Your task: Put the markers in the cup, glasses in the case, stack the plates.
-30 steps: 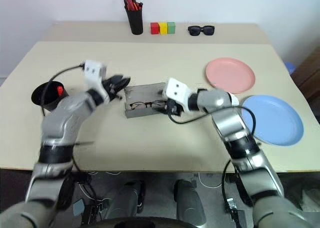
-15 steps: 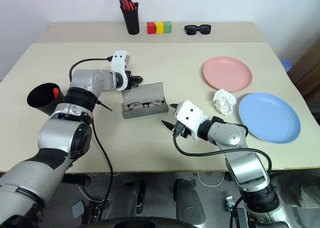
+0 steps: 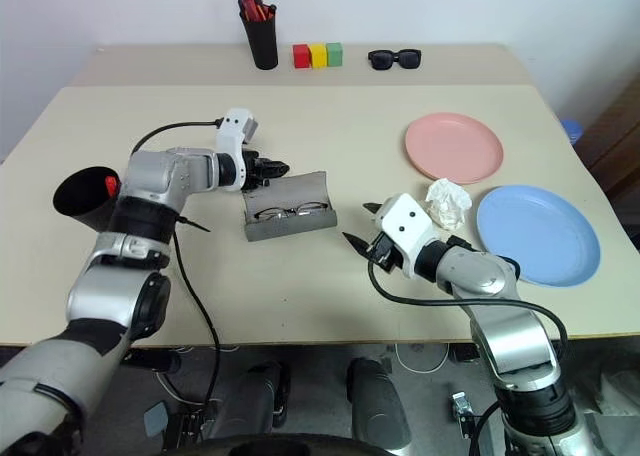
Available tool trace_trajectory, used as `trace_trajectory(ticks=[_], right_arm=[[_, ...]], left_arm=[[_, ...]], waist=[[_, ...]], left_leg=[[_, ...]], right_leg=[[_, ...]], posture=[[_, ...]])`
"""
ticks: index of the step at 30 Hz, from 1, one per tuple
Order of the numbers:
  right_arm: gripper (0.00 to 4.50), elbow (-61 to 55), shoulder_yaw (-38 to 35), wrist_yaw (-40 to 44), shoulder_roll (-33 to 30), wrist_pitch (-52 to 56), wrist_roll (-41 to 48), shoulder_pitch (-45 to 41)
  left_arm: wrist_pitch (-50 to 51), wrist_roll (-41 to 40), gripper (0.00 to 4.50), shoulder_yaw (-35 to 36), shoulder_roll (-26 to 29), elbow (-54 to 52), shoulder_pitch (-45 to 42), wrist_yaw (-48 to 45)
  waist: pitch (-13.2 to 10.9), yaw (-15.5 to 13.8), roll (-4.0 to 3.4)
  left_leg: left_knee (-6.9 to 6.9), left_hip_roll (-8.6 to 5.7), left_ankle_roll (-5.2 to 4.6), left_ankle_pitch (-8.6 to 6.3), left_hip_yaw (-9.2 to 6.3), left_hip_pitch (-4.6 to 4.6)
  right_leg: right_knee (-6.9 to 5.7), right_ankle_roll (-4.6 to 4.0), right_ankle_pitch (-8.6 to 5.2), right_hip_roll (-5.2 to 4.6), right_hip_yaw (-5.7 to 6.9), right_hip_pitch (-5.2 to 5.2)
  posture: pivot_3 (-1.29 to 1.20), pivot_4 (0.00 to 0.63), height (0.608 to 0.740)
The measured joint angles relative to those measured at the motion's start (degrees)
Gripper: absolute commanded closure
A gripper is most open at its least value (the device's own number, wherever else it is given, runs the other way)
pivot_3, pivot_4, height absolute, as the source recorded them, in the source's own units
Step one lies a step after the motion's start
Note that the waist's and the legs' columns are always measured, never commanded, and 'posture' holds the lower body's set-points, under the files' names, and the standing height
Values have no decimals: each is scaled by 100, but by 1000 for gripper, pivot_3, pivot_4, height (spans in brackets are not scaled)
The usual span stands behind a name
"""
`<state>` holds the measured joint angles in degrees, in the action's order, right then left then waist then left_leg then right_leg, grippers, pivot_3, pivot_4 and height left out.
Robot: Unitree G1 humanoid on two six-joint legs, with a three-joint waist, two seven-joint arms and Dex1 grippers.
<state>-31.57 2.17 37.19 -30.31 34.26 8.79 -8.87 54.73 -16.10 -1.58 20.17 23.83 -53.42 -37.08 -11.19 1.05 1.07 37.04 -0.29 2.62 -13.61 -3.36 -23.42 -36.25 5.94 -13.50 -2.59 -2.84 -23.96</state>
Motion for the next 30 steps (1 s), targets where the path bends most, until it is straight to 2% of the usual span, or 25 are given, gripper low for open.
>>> trace_trajectory(ticks=[5, 8, 13, 19, 25, 30], right_arm=[[1538, 181, -44, -93, 14, -74, 92, -137], [1538, 370, -58, -117, 17, -135, 110, -243], [1538, 777, -73, -224, -6, -167, 81, -550], [1538, 1392, -65, -370, -37, -274, -95, -1042], [1538, 2633, 85, -704, -147, -453, -649, -1822], [1538, 4345, 433, -1163, -215, -833, -1388, -2692]], left_arm=[[311, -216, 2955, -240, 279, -1583, 847, -299], [44, -291, 2955, -443, 593, -2536, 1524, -563], [-893, -256, 2955, -675, 992, -3489, 2440, -905], [-1683, -61, 2955, -854, 1231, -3822, 3032, -1053], [-2355, 196, 2955, -1010, 1394, -3964, 3359, -1131], [-2947, -75, 2955, -723, 839, -4003, 3681, -1013]], waist=[[1, -8, -2], [1, 2, -3], [2, -19, -3], [2, -25, -3], [3, -14, -6], [3, -7, -7]], left_leg=[[2, 1, 0, 0, 0, 3], [1, 3, 1, 1, 2, 5], [2, 4, 2, 1, 6, 5], [5, 3, 1, 1, 9, 4], [4, 3, 1, 1, 13, 5], [4, 4, 1, 1, 16, 4]], right_leg=[[-2, -1, 0, 0, -1, 2], [-2, -3, 0, 0, -4, 2], [0, -23, -11, -2, -5, 2], [4, -26, -12, -3, -5, 5], [4, -25, -12, -2, -6, 5], [4, -22, -9, -4, -8, 1]], posture=[[0, 150, 740], [0, 150, 740], [0, 150, 740], [0, 150, 740], [0, 150, 740], [0, 150, 740]])
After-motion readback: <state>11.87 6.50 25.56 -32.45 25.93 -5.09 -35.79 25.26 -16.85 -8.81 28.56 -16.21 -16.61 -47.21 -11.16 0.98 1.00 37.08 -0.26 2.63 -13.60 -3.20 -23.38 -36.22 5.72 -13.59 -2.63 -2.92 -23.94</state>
